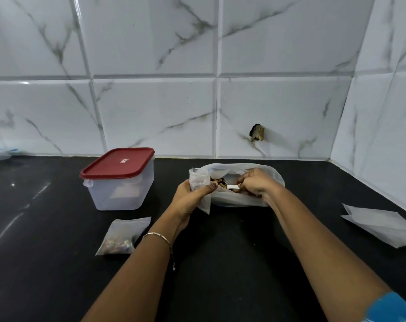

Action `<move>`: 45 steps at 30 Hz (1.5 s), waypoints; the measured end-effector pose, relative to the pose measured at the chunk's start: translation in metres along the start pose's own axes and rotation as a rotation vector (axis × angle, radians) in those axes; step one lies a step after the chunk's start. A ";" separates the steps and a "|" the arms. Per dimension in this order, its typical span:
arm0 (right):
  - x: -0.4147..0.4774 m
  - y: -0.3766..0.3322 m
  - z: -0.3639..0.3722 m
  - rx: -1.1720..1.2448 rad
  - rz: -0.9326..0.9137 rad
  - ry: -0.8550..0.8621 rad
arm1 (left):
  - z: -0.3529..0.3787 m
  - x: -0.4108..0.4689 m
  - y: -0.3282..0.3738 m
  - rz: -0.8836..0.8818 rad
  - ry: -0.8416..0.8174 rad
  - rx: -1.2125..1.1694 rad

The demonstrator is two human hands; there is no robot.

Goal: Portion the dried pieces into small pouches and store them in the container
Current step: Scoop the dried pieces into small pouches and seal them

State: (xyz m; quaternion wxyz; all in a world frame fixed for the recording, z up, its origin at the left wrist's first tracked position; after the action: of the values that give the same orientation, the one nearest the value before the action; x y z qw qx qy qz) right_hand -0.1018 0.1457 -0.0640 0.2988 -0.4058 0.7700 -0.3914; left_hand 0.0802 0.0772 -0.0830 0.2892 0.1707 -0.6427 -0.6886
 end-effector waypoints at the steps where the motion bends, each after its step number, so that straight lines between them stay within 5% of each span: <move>1: -0.001 0.000 0.001 0.035 0.007 0.004 | 0.000 0.000 0.000 -0.005 -0.006 0.005; 19: -0.024 0.003 -0.008 0.338 0.104 -0.076 | -0.004 0.001 0.003 0.022 0.043 0.091; 24: -0.043 -0.003 -0.011 0.428 0.054 -0.101 | -0.008 -0.002 0.007 -0.009 0.152 0.474; 32: -0.056 -0.009 -0.020 0.512 0.032 -0.059 | -0.002 -0.005 0.012 -0.089 0.160 0.753; 41: -0.063 -0.034 -0.009 0.369 -0.050 -0.069 | -0.002 0.002 0.007 -0.126 0.135 0.720; 45: -0.069 -0.048 0.003 0.101 -0.179 0.006 | -0.001 0.001 0.007 -0.101 0.149 0.683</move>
State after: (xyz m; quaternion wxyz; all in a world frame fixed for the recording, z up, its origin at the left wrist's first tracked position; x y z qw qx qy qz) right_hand -0.0467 0.1865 -0.0147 0.2805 -0.4562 0.7109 -0.4558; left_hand 0.0814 0.0757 -0.0756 0.2273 0.3389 -0.8036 -0.4332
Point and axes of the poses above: each hand's wrist, its own x-axis towards the middle knuckle, its own z-axis out of the palm, y = z × x, the point moved 4 cm from there along x, towards the middle knuckle, and after that the axes turned 11 degrees about -y, right-handed, at the moved point
